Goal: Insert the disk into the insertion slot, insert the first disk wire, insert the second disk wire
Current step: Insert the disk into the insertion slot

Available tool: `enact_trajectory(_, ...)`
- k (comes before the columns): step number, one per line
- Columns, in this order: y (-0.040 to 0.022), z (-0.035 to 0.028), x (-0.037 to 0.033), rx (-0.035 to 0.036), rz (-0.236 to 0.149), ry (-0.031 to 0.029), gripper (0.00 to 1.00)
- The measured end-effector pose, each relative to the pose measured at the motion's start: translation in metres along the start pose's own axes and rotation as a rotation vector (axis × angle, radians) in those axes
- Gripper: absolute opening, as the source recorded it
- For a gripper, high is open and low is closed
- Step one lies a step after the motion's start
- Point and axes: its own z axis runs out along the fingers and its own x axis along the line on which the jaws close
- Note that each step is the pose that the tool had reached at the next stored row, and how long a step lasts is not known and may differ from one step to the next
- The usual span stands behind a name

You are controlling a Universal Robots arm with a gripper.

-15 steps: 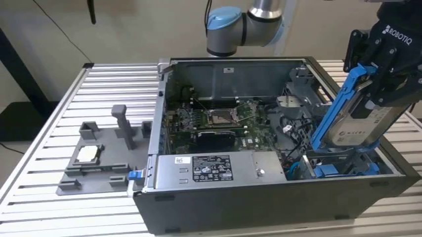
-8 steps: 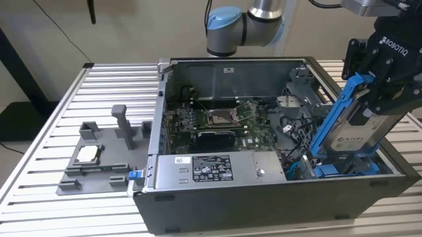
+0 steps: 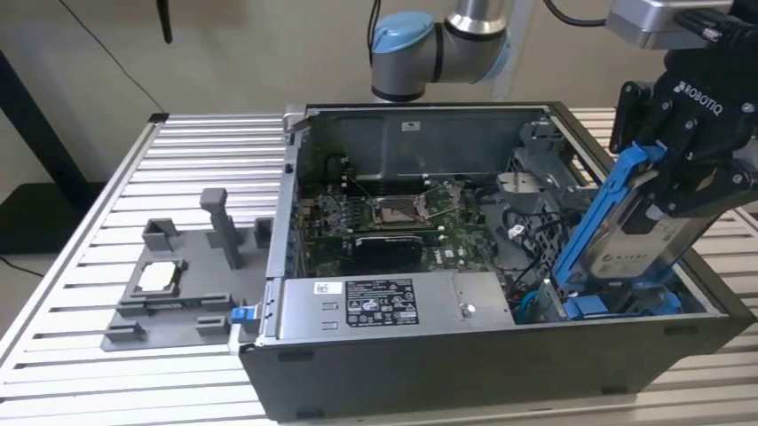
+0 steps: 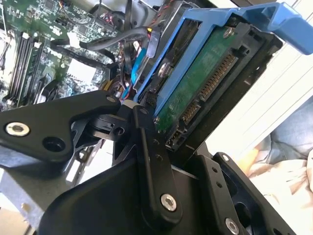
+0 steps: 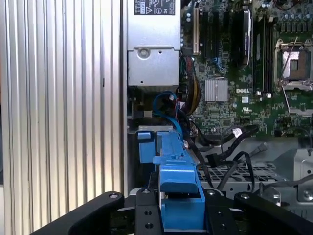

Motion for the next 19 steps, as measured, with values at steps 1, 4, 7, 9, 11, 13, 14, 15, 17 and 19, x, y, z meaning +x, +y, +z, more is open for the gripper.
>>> enact_trajectory(1,-0.0001,0.0008,0.0000,0.0000,0.000,-0.0002,0.33)
enact_trajectory(4,-0.0002,0.0026,0.0000,0.0000,-0.002,-0.0001,0.33)
enact_trajectory(7,-0.0003,0.0049,0.0000,0.0002,-0.005,0.0000,0.33)
enact_trajectory(9,-0.0004,0.0068,0.0000,0.0017,-0.006,-0.0002,0.33)
enact_trajectory(11,-0.0004,0.0088,0.0000,0.0045,-0.006,-0.0008,0.33)
enact_trajectory(13,-0.0004,0.0103,0.0000,0.0055,-0.006,-0.0015,0.33)
enact_trajectory(14,-0.0005,0.0109,0.0000,0.0056,-0.006,-0.0026,0.33)
enact_trajectory(15,-0.0005,0.0116,0.0000,0.0057,-0.006,-0.0034,0.33)
enact_trajectory(17,-0.0006,0.0128,0.0000,0.0057,-0.006,-0.0039,0.33)
enact_trajectory(19,-0.0007,0.0147,-0.0001,0.0058,-0.006,-0.0045,0.33)
